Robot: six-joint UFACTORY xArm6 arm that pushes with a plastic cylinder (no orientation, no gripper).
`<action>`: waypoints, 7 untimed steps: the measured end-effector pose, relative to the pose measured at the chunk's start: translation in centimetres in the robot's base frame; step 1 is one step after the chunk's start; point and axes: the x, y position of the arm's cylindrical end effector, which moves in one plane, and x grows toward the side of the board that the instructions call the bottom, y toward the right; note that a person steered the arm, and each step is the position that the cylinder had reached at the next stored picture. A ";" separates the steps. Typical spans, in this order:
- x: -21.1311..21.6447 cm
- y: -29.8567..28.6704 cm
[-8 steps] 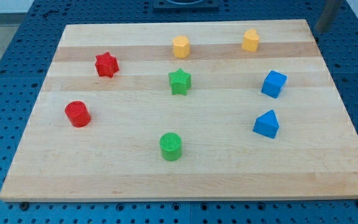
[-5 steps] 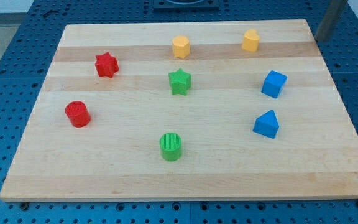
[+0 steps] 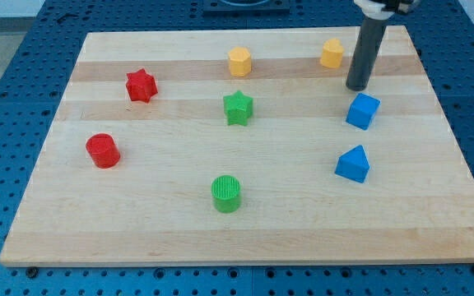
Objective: Push the blue cube and blue triangle down a bit
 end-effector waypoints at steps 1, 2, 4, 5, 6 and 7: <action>3.1 0.0; 6.0 0.0; 7.6 0.0; 7.9 0.0; 9.3 -0.5; 9.8 -0.9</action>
